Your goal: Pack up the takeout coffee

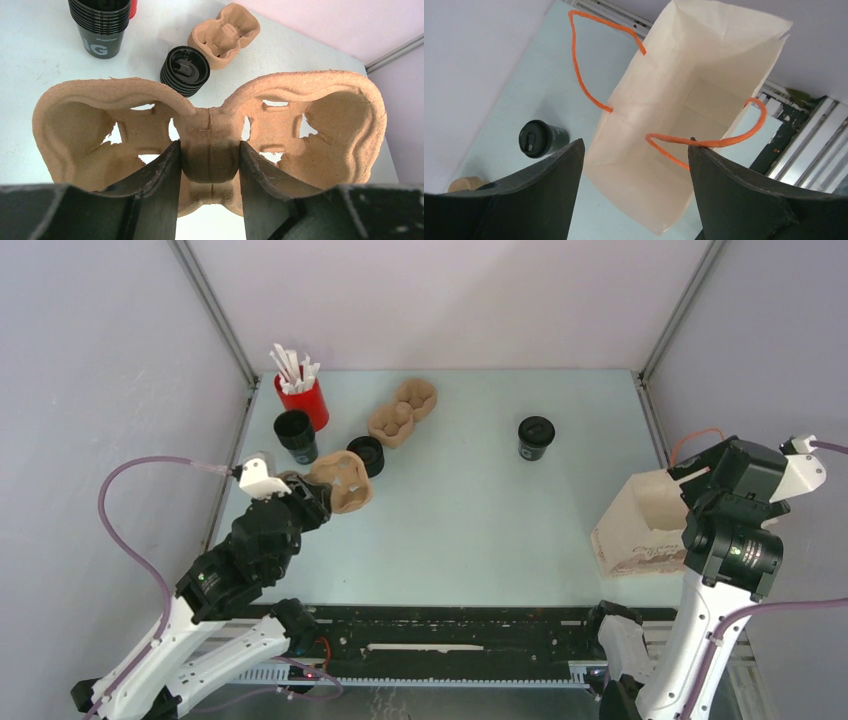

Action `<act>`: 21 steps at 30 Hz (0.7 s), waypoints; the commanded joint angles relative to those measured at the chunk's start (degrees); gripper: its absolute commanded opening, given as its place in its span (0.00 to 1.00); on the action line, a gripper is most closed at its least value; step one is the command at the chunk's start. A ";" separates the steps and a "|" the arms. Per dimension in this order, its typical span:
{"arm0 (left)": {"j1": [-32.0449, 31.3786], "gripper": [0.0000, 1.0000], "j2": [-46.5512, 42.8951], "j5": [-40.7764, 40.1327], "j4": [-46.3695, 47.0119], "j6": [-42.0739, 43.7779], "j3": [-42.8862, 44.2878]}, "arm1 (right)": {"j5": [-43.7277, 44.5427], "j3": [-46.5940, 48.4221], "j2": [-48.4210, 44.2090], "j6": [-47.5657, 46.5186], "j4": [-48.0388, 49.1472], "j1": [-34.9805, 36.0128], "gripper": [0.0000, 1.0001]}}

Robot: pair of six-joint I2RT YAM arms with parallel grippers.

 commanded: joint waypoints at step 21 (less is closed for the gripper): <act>0.19 0.41 -7.10 -1.30 -0.56 3.41 -0.64 | 4.69 -12.96 0.96 0.21 24.18 -2.39 0.12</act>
